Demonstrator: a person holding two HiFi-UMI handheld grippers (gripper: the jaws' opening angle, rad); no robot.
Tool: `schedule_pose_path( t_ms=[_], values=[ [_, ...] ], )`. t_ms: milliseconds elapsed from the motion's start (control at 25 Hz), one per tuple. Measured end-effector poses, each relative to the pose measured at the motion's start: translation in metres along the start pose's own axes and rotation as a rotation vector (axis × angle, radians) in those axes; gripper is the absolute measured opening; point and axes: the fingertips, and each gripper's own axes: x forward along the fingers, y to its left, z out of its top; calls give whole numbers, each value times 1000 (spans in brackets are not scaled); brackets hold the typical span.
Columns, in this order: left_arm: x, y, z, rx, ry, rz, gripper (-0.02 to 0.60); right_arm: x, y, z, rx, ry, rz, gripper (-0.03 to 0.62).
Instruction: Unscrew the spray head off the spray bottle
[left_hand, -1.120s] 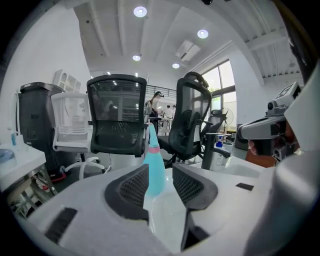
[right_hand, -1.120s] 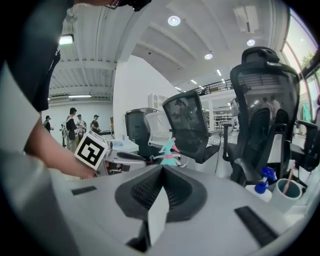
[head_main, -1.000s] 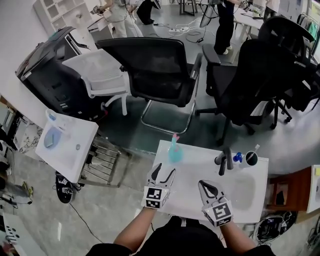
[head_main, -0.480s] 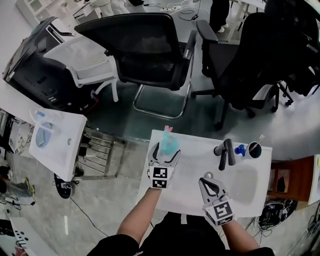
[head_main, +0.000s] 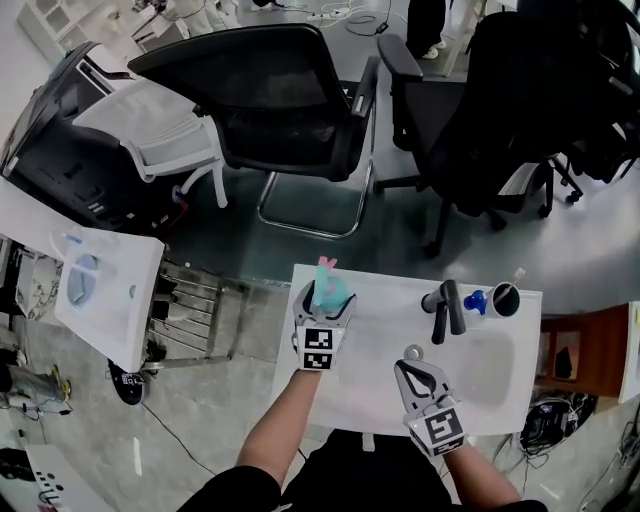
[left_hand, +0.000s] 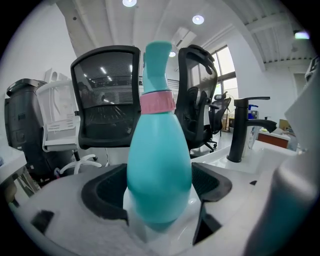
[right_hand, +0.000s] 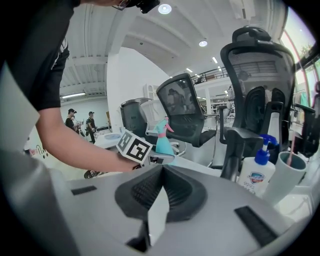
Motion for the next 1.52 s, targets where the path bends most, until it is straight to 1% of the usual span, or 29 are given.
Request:
schedule_pose_path(
  t_ms=[280, 440, 640, 760, 840, 920, 1000, 1120, 1280, 1520],
  values=[
    [3, -5, 0, 7, -19, -15, 397, -7, 3, -1, -7, 16, 1, 6],
    [-6, -10, 10, 49, -34, -47, 393, -6, 6, 8, -14, 1, 5, 6],
    [-25, -22, 26, 87, -50, -87, 391, -5, 2, 31, -45, -36, 5, 6],
    [-44, -35, 42, 105, -66, -121, 390, -6, 3, 53, -60, -87, 6, 6],
    [-58, -46, 56, 117, -82, -147, 390, -6, 8, 71, -69, -126, 18, 6],
    [-72, -56, 73, 134, -99, -177, 390, -6, 16, 89, -96, -156, 48, 8],
    [-84, -66, 84, 146, -103, -203, 390, -6, 26, 108, -127, -187, 77, 78],
    [-96, -80, 85, 152, -94, -226, 390, -11, 34, 129, -166, -226, 87, 107],
    [-109, -92, 94, 148, -96, -235, 390, -14, 41, 144, -224, -249, 84, 129],
    [-124, -114, 107, 169, -111, -260, 390, -21, 47, 158, -302, -275, 76, 142]
  ],
)
